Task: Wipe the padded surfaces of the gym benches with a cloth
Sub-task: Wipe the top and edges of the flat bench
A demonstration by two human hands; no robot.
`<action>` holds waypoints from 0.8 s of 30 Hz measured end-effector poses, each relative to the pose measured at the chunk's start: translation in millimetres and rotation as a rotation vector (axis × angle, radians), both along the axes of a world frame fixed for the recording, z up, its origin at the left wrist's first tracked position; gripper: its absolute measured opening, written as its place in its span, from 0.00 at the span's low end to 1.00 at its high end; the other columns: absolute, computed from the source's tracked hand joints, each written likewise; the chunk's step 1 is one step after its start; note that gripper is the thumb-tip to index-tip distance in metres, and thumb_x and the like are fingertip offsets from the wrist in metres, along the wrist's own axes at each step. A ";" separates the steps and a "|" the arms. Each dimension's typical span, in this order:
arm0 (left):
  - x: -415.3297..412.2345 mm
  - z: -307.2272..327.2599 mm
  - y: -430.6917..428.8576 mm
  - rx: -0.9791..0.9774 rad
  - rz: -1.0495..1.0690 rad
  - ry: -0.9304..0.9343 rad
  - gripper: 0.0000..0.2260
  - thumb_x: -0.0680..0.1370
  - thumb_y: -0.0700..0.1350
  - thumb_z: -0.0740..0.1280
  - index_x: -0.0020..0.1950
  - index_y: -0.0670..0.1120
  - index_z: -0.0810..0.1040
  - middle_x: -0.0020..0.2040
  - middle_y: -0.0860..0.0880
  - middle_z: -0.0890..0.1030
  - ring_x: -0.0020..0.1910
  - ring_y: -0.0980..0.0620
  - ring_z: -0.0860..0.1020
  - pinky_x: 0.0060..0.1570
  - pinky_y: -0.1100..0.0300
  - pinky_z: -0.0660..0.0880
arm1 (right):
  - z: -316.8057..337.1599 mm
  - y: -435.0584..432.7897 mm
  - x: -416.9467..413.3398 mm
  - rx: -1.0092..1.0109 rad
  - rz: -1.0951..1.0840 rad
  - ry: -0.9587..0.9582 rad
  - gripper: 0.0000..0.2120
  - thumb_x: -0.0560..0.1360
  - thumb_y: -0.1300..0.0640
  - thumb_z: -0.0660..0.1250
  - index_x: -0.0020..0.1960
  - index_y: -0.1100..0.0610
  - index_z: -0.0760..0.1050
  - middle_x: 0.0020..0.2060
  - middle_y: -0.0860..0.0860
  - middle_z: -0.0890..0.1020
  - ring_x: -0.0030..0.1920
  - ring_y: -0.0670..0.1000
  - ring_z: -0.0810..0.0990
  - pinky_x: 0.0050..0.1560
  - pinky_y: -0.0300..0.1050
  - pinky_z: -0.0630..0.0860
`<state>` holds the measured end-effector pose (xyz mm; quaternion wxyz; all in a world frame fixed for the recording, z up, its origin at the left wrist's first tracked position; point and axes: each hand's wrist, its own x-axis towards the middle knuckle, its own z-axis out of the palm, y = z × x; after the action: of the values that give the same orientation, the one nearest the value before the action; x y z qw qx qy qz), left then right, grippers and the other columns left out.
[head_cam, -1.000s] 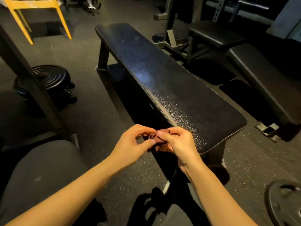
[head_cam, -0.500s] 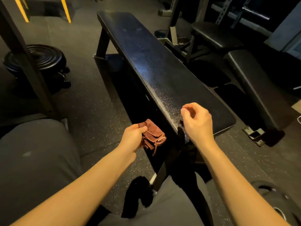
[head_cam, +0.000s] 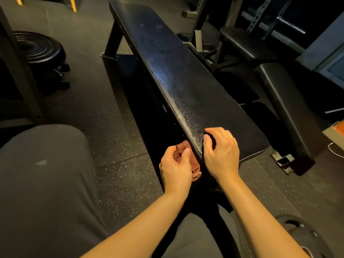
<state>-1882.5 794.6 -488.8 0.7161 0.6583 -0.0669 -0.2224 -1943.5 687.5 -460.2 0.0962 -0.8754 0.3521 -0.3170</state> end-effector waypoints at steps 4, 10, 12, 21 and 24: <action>11.3 3.0 -8.3 -0.018 -0.066 0.116 0.05 0.79 0.43 0.71 0.48 0.52 0.84 0.45 0.52 0.85 0.44 0.50 0.85 0.34 0.52 0.83 | -0.3 0.9 0.8 0.001 -0.016 -0.001 0.10 0.79 0.56 0.63 0.55 0.54 0.81 0.50 0.46 0.83 0.52 0.49 0.78 0.54 0.52 0.74; 66.7 16.0 -32.4 0.026 0.008 0.121 0.05 0.80 0.39 0.67 0.51 0.46 0.82 0.40 0.46 0.83 0.32 0.51 0.82 0.24 0.61 0.75 | -0.4 0.8 4.8 0.011 -0.038 0.030 0.12 0.80 0.52 0.61 0.55 0.53 0.81 0.50 0.45 0.82 0.52 0.47 0.77 0.54 0.49 0.74; 28.0 16.9 -9.3 -0.020 -0.082 0.108 0.05 0.81 0.38 0.67 0.51 0.46 0.81 0.41 0.47 0.84 0.31 0.54 0.81 0.25 0.57 0.77 | 0.1 1.3 5.1 0.008 -0.041 0.018 0.11 0.79 0.52 0.61 0.54 0.53 0.81 0.50 0.45 0.82 0.51 0.47 0.77 0.53 0.48 0.73; 89.4 23.5 -44.5 0.115 0.021 -0.037 0.06 0.77 0.39 0.67 0.47 0.49 0.82 0.37 0.51 0.83 0.36 0.47 0.84 0.35 0.42 0.84 | -3.5 -1.0 3.8 0.026 -0.035 0.001 0.12 0.79 0.51 0.61 0.54 0.53 0.80 0.50 0.44 0.82 0.51 0.46 0.77 0.54 0.48 0.73; 39.7 20.7 -13.7 0.079 -0.107 -0.077 0.04 0.77 0.37 0.69 0.47 0.44 0.82 0.42 0.52 0.85 0.36 0.61 0.82 0.38 0.57 0.82 | -2.1 -2.4 4.0 0.005 -0.036 -0.005 0.10 0.78 0.52 0.62 0.53 0.53 0.80 0.49 0.44 0.82 0.50 0.48 0.77 0.52 0.49 0.72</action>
<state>-1842.9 780.9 -468.1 0.6736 0.6895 -0.1205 -0.2374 -1939.5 685.1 -462.3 0.0935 -0.8678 0.3684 -0.3201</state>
